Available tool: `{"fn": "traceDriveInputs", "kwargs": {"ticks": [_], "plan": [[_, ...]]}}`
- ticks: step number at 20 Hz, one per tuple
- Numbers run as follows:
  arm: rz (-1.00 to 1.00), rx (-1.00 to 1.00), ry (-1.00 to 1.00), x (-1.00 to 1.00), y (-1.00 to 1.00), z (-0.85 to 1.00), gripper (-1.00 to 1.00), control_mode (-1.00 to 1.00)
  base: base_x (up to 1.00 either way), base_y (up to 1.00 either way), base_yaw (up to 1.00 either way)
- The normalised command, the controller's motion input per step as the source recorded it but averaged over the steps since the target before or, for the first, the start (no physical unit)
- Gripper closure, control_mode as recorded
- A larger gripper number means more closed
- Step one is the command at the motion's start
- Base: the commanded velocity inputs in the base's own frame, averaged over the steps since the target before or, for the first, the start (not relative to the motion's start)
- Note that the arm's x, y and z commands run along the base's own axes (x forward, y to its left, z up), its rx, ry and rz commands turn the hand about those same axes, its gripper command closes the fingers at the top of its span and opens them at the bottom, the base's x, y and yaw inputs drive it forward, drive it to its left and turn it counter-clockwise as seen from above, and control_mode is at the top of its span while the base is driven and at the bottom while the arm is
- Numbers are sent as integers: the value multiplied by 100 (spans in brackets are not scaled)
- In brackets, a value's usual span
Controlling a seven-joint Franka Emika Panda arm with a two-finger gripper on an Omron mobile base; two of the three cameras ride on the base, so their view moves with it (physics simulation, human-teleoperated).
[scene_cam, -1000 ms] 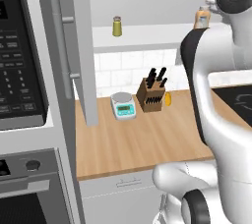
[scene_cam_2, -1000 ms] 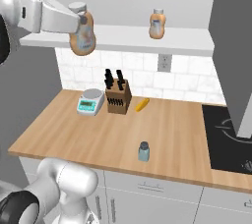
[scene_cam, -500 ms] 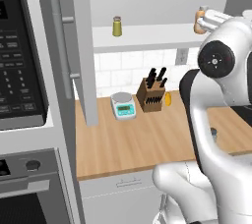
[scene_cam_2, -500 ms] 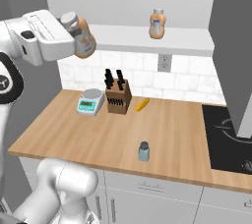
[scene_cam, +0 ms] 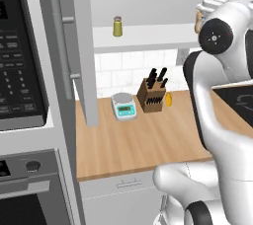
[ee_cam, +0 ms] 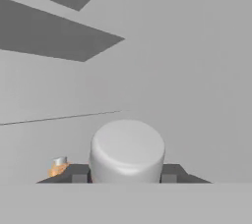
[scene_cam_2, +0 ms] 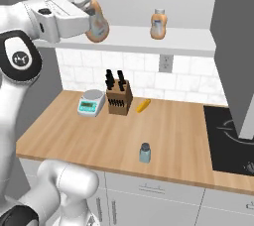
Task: Put the shaker and condiment bottle from the counter next to their counterparts in the cabinet.
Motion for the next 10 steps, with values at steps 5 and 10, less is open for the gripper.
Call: {"fn": "traceDriveInputs", "kwargs": {"ticks": [5, 10], "plan": [[-2, -13, 43, 37, 0, -18, 100, -100, 0, 0, 0], [0, -2, 2, 3, 0, -13, 100, -100, 0, 0, 0]]}}
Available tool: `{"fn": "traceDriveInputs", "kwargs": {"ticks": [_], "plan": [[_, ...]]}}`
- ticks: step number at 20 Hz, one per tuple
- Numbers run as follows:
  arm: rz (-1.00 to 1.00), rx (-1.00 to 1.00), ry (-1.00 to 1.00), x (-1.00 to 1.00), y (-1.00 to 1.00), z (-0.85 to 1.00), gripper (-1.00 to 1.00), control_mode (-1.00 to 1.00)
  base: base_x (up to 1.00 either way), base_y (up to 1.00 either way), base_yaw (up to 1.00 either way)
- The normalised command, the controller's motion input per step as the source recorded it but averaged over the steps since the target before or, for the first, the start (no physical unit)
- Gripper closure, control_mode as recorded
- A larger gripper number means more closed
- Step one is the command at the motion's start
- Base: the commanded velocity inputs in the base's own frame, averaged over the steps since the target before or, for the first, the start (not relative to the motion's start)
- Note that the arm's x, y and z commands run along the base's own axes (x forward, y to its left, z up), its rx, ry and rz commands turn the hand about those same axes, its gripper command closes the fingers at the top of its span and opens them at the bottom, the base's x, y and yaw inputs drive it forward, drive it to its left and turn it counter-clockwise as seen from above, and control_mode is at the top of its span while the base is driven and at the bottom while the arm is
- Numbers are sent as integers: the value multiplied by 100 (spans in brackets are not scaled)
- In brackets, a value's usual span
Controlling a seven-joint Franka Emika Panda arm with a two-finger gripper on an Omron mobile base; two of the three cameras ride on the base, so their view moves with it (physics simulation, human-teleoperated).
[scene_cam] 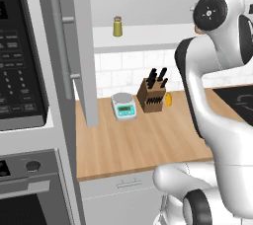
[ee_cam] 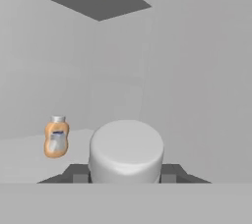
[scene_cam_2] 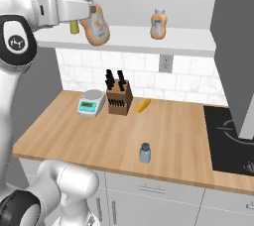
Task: Put the shaker and condiment bottle from the counter next to their counterparts in the cabinet.
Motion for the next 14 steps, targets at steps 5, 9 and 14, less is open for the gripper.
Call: {"fn": "traceDriveInputs", "kwargs": {"ticks": [5, 9, 14], "plan": [[3, -7, -8, 3, 0, -61, 100, -100, 0, 0, 0], [0, -1, 0, 14, -1, -13, 100, -100, 0, 0, 0], [10, 13, 0, 42, -30, -3, 100, -100, 0, 0, 0]]}}
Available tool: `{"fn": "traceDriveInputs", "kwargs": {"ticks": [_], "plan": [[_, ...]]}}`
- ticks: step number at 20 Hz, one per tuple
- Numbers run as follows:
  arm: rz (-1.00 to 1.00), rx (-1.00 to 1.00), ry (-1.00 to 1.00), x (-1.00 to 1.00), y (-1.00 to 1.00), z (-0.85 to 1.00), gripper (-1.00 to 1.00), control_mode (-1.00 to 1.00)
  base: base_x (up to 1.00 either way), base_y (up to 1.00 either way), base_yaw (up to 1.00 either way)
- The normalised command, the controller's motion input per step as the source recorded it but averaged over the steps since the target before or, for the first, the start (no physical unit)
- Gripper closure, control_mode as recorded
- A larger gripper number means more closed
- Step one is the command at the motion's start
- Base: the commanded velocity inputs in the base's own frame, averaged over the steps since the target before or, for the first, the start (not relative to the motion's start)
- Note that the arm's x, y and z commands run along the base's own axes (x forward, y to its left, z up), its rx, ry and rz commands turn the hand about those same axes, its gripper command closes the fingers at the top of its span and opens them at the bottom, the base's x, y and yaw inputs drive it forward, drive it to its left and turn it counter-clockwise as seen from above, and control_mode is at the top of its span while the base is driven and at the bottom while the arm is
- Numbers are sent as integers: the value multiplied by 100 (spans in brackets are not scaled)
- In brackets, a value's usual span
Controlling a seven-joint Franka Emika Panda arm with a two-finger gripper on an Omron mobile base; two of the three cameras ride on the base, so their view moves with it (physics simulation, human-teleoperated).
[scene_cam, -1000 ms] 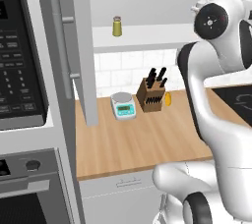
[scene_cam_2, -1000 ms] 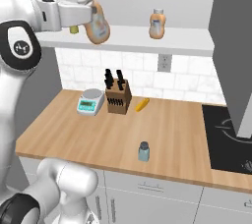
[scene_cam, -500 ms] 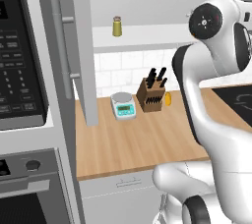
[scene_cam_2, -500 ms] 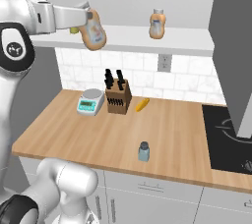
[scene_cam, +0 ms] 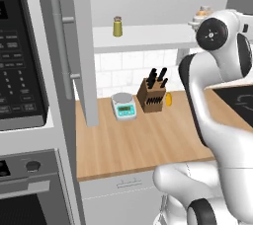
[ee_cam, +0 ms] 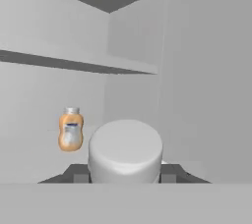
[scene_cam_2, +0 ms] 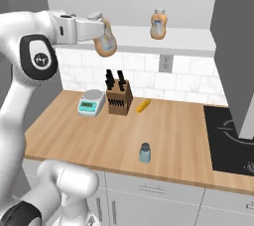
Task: Put the shaker and condiment bottle from the counter next to their counterparts in the cabinet.
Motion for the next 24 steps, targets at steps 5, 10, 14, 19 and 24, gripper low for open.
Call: {"fn": "traceDriveInputs", "kwargs": {"ticks": [5, 10, 14, 19, 24], "plan": [[6, 23, 9, 47, -9, 0, 100, -100, 0, 0, 0], [0, 3, 11, 29, 0, 0, 100, -100, 0, 0, 0], [2, 0, 2, 31, 0, 0, 100, -100, 0, 0, 0], [11, 0, 0, 38, 0, -8, 100, -100, 0, 0, 0], [10, 0, 0, 36, 0, -2, 100, -100, 0, 0, 0]]}}
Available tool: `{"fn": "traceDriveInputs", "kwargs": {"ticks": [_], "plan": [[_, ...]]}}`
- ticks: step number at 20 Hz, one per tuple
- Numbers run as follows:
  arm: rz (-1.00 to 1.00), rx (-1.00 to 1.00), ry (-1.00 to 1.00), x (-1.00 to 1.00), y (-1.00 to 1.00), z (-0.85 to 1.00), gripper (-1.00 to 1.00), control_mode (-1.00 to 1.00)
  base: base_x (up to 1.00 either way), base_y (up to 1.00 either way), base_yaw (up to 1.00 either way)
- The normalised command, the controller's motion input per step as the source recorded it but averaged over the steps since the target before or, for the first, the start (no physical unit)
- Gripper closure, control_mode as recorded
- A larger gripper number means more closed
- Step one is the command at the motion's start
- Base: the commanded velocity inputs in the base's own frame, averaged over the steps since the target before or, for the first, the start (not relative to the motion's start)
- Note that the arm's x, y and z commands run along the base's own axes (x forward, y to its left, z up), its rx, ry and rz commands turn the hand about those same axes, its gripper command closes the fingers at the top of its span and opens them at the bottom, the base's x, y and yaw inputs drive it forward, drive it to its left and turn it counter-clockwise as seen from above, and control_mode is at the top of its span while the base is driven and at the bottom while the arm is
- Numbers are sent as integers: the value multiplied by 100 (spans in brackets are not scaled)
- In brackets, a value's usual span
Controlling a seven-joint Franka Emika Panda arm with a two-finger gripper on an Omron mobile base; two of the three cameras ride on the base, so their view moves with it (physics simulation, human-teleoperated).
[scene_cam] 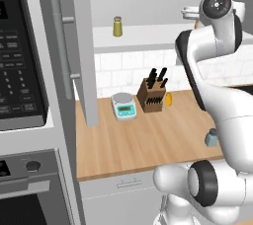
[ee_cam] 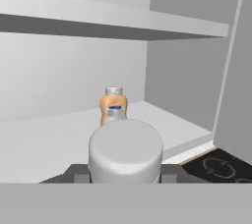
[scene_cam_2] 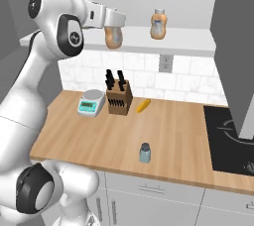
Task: Put the shaker and condiment bottle from the counter next to their counterparts in the cabinet.
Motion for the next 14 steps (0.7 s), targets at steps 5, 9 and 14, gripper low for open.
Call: {"fn": "traceDriveInputs", "kwargs": {"ticks": [5, 9, 14], "plan": [[3, 0, 0, 30, -21, 0, 100, -100, 0, 0, 0], [0, 0, 0, 32, -24, 0, 100, -100, 0, 0, 0], [0, 0, 0, 33, -11, -1, 100, -100, 0, 0, 0]]}}
